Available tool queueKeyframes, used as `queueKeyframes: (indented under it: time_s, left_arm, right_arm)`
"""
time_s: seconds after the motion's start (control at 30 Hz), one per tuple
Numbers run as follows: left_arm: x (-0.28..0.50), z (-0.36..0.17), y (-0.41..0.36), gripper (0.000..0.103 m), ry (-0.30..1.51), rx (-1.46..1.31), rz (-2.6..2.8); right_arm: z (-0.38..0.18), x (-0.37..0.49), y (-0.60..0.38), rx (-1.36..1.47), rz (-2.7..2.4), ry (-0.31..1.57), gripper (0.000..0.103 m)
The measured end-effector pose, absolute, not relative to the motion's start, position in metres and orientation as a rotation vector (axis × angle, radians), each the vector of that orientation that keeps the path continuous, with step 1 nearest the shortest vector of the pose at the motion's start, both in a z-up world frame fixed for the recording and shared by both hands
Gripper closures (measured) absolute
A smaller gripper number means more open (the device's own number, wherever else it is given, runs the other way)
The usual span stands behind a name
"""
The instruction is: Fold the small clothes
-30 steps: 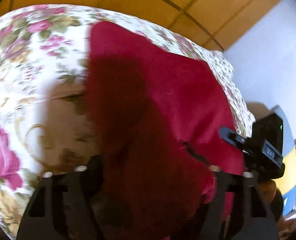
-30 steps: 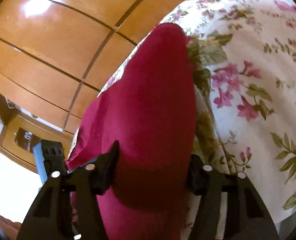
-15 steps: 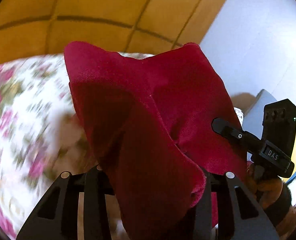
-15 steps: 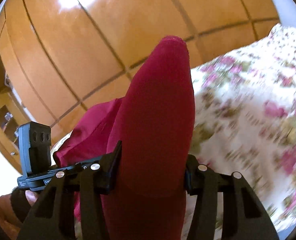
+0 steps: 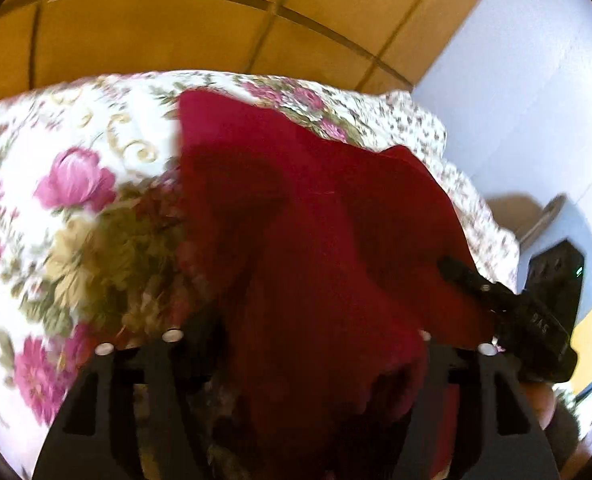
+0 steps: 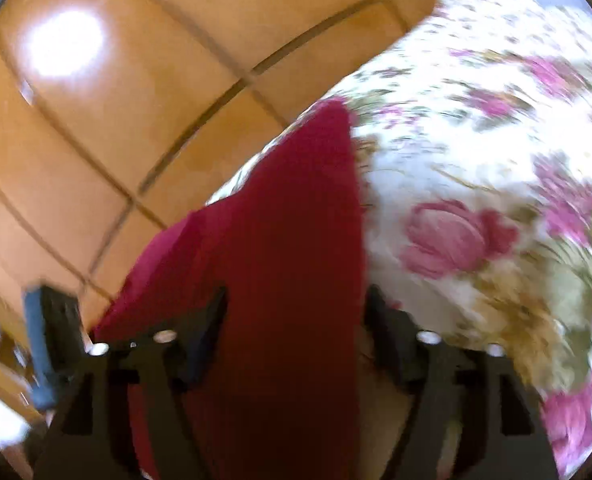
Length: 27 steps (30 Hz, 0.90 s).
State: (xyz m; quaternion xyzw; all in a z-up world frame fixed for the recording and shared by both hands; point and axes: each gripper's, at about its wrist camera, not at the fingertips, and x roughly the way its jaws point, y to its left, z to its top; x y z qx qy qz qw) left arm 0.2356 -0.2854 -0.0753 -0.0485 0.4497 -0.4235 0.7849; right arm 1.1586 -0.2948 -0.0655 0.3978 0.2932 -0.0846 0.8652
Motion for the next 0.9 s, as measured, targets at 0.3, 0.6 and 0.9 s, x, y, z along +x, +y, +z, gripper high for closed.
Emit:
queueKeyframes:
  time_s: [0.3,0.6,0.9]
  left_arm:
    - [0.196,0.0,-0.259,0.048,0.655,-0.098,-0.703]
    - [0.23,-0.068,-0.331,0.062,0.783,0.287,-0.679]
    - [0.203,-0.042,-0.298,0.039,0.713,0.228,-0.69]
  right_arm:
    - [0.018,1.169,-0.282,0.454,-0.332,0.599,0.066]
    - [-0.054,1.236,-0.309,0.527,-0.345,0.83,0.083]
    - [-0.023,1.187,-0.287,0.506,-0.394,0.675,0.061]
